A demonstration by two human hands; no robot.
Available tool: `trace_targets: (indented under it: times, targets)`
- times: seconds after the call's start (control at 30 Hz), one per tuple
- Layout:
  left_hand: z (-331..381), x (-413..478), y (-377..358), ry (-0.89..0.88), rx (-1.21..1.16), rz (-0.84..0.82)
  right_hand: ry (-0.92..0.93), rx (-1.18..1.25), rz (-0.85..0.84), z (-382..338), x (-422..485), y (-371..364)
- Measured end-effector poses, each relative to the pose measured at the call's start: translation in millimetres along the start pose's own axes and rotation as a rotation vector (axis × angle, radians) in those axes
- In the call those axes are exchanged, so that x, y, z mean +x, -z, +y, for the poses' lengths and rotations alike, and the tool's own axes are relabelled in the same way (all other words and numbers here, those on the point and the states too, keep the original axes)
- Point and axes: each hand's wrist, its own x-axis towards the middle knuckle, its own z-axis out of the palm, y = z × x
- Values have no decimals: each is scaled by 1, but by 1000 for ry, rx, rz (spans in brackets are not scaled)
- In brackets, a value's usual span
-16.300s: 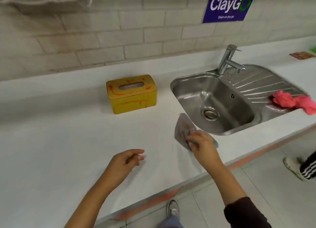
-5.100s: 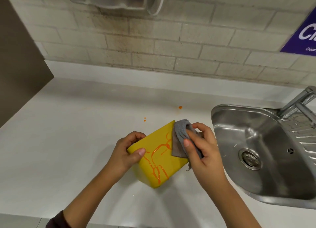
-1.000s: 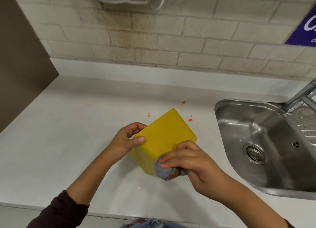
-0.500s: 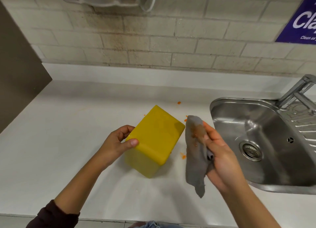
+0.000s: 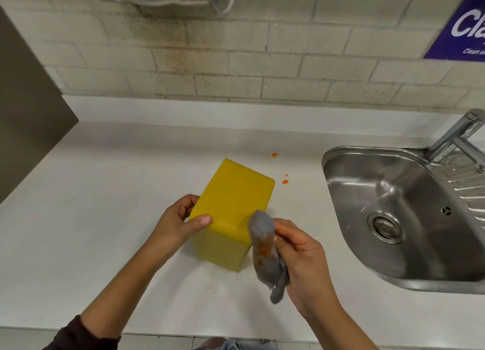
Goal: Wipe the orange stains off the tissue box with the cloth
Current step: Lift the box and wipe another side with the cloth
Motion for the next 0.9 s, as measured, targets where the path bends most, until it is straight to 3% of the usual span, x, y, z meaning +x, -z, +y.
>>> trace_targets:
  times: [0.13,0.37,0.47,0.57,0.67,0.8,0.9]
  targets:
    - [5,3,-1,0,12,-17,-148,45,-176,-12,-4,8]
    - [20,8,-3,9,114,-134,-291,737,2,-37,28,48]
    - [28,11,0,45,138,-198,-358,888,-43,-33,30,55]
    - [38,14,4,94,144,-286,-280,975,-129,-28,24,62]
    - [45,17,6,149,156,-361,-258,905,-167,-24,20,71]
    - [47,16,6,170,206,-404,-282,630,-48,-14,16,79]
    - [45,10,2,119,306,-413,-307,591,37,-1,14,78]
